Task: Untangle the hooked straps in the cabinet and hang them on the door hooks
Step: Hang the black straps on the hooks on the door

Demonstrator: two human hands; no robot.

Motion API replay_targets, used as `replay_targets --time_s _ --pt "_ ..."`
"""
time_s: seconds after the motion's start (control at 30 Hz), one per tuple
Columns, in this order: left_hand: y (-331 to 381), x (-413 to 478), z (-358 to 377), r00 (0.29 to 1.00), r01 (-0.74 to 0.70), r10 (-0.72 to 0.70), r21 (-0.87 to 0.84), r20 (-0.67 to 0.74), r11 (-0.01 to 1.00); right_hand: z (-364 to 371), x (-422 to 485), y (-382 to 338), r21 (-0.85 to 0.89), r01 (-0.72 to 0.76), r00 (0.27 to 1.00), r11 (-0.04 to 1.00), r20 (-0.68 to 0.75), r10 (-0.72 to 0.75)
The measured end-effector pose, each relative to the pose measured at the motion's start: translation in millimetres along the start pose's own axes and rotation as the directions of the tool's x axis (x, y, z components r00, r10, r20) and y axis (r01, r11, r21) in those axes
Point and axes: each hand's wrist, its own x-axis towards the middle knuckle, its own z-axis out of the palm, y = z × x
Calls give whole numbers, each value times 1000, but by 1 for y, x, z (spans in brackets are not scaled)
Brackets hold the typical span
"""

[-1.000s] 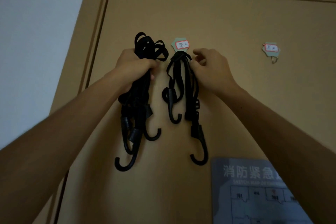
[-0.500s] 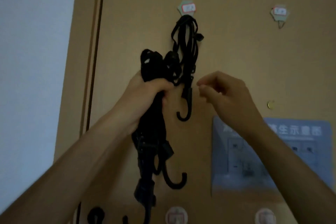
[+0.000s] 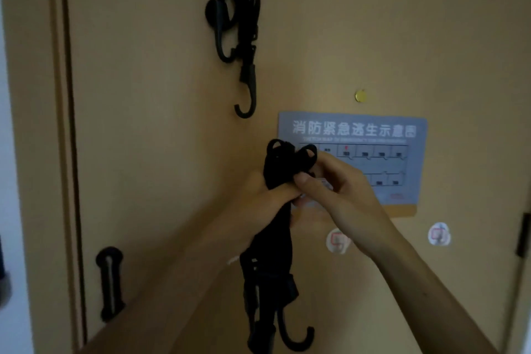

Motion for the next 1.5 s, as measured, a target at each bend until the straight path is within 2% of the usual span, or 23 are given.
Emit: replay_targets --time_s 0.2,0.33,0.43,0.53,0.67,0.73,0.9,1.2,1.27,1.4,1.5 --pt "-8 7 49 995 -29 29 2 91 1000 -52 -11 8 -51 16 996 999 -91 -20" --pt "-10 12 82 990 53 -40 -88 138 995 -94 -16 17 -62 -13 995 998 -104 6" --pt "-13 16 108 997 61 -54 -117 58 991 -120 -22 20 -163 -21 997 986 -73 9" --pt "-20 20 133 998 3 -6 -43 -66 999 -135 -29 27 -202 -66 997 977 -60 55" --pt "-24 25 156 993 -34 45 94 -109 995 -148 -33 26 -21 -218 973 976 78 219" --pt "-25 27 159 997 -4 10 70 -82 998 -159 -32 23 23 -219 971 976 103 215" --pt "-22 30 152 998 66 -65 -22 22 998 -179 -25 28 27 -203 979 979 -8 203" --pt "-16 36 138 992 39 -31 -65 122 997 -178 -10 23 224 -208 964 952 -118 238" --pt "-18 39 135 995 25 -17 -83 95 996 -178 -7 24 262 -225 959 939 -111 260" --pt "-21 51 134 997 -56 55 -6 -53 998 -164 -5 27 365 -275 958 890 23 286" --pt "-23 57 136 988 -102 98 -25 -123 994 -154 -7 33 273 -274 961 922 106 254"
